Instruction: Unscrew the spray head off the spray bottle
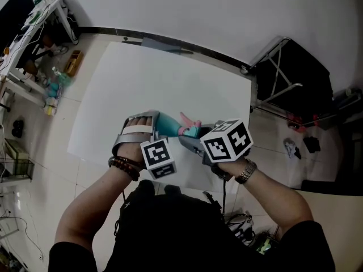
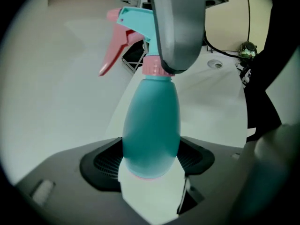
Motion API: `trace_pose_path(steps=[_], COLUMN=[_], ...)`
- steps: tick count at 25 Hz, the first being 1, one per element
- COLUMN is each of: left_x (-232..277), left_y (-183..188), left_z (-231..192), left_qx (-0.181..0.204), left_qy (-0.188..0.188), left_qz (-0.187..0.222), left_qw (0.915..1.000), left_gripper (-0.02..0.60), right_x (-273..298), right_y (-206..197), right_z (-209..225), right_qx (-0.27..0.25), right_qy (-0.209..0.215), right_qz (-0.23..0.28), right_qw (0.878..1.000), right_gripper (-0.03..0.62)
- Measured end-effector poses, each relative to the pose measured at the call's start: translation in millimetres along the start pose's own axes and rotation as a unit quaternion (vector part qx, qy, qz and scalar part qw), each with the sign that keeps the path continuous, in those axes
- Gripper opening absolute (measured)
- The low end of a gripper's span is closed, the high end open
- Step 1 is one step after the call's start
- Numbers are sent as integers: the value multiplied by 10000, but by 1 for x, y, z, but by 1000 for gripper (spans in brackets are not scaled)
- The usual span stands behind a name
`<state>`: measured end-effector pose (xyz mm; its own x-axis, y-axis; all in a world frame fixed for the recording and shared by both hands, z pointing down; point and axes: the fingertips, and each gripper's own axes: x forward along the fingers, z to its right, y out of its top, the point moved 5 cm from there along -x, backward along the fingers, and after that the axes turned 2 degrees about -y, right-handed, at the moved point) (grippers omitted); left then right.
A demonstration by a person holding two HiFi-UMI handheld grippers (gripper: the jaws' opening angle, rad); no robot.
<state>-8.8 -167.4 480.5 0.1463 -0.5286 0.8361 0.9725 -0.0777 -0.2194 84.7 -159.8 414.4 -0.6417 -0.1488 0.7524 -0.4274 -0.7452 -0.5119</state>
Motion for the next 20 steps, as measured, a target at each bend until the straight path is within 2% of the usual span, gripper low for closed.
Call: trace_pose_path(steps=[2, 4, 7, 14, 20], left_x=[1, 2, 2, 6, 16], left_y=[0, -1, -4, -15, -24], left_z=[4, 6, 9, 9, 10], left_qx=[-35, -88, -161, -326, -560], left_qy=[-194, -363, -506, -604, -717], left_qz=[-11, -29, -37, -51, -44], left_qw=[9998, 9993, 9986, 9976, 9958], left_gripper=[383, 383, 383, 383, 383], right_x=[0, -1, -2, -11, -24], right_y=[0, 0, -2, 1, 4], right_z=[-5, -8, -12, -16, -17], right_qx=[-871, -1617, -2272, -2564, -2554], right_qy=[-272, -472, -573, -498, -397], right_qz=[-282, -486, -634, -674, -601], right_qw=[9954, 9845, 9701, 9629, 9641], right_gripper=[121, 120, 120, 120, 120])
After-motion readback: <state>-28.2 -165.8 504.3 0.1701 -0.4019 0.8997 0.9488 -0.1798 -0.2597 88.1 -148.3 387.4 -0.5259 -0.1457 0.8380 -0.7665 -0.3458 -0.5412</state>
